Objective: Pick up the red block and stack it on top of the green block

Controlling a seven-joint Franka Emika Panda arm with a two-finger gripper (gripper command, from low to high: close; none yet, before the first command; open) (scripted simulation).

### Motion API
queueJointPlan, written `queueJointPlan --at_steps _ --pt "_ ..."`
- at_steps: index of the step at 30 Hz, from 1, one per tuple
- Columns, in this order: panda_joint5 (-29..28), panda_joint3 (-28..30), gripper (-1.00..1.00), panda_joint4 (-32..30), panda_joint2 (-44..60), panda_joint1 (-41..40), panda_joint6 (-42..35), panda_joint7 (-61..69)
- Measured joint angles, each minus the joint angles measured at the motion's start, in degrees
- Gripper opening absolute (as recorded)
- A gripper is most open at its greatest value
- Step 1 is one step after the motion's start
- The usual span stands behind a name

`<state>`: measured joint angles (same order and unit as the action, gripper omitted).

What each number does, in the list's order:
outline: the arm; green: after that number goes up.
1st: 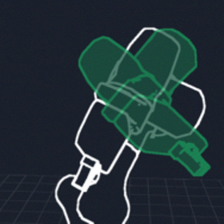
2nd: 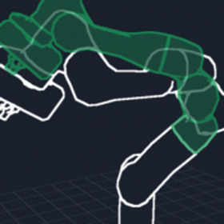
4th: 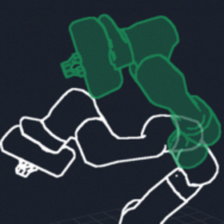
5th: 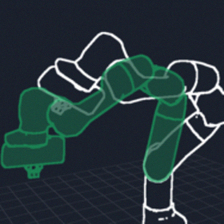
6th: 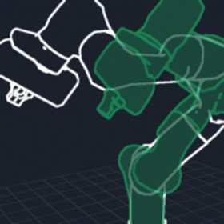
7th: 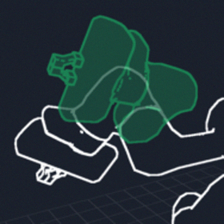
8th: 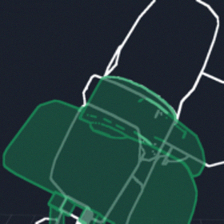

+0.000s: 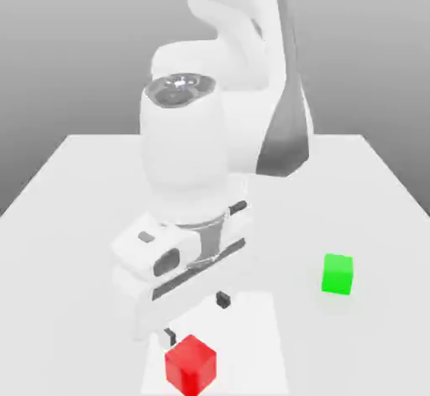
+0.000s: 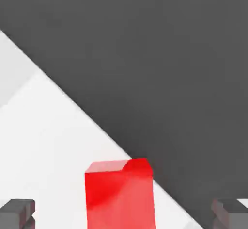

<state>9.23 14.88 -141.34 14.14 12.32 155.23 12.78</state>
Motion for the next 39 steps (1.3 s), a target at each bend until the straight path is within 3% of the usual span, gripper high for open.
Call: queueJointPlan --at_steps 3,4,11,16,29,36,37,39 --pt "3.0 -2.8 0.0 0.9 6.2 -2.2 4.9 2.7" --pt "3.9 -3.7 -1.0 1.2 7.9 -2.9 6.2 3.4" --pt "3.9 -3.8 -1.0 1.2 8.0 -3.0 6.2 3.4" --pt "-1.6 -0.8 -1.0 -0.7 -1.1 -0.5 -0.8 -0.4" --pt "-7.2 -17.1 -1.0 -23.3 -25.0 23.7 -1.8 10.3" --pt "-9.0 -18.4 -1.0 -24.2 -13.8 24.5 10.5 10.0" --pt "-9.6 -18.2 1.0 -24.1 -12.4 24.6 11.8 9.6" --pt "-9.6 -18.2 1.0 -24.1 -12.4 24.4 11.8 9.6"
